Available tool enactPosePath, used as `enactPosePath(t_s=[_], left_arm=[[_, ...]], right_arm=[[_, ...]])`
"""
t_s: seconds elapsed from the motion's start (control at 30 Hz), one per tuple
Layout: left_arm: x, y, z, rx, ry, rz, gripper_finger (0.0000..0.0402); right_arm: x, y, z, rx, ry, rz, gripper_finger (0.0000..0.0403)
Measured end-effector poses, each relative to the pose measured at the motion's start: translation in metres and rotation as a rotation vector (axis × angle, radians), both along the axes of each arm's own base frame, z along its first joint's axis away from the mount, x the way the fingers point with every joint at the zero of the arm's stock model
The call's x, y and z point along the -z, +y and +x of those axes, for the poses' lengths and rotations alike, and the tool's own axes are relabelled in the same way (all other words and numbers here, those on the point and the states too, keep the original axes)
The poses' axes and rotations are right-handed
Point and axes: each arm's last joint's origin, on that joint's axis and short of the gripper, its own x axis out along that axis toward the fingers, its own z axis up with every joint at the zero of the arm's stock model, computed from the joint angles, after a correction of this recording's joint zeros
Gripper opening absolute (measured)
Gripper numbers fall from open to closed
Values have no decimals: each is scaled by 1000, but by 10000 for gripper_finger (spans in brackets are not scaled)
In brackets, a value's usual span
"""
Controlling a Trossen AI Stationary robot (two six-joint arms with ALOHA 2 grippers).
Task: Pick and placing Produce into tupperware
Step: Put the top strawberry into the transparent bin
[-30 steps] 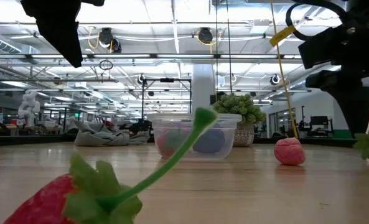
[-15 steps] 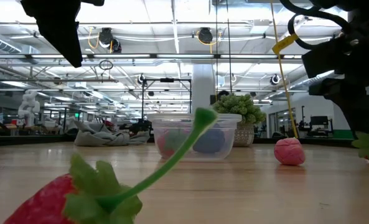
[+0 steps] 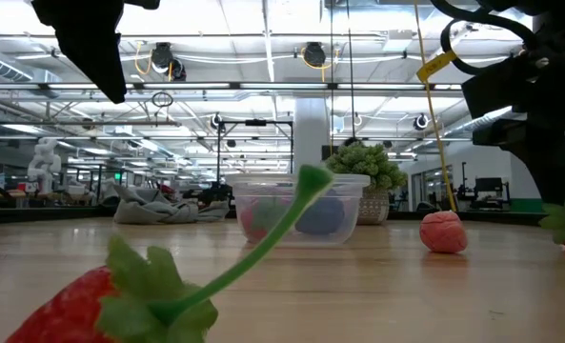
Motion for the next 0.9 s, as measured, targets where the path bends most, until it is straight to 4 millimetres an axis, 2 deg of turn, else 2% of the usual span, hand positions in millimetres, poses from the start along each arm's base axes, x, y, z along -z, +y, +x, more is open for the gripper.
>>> enactPosePath(t_s=[0.37,0.67,0.9], left_arm=[[0,0,0,-1,-1,-1,198],[0,0,1,-2,-9,-4,198],[0,0,1,-3,-9,-4,198]], right_arm=[[0,1,3,14,-24,14,133],[-3,2,19,51,-162,91,133],[-5,-7,34,39,-262,124,132]])
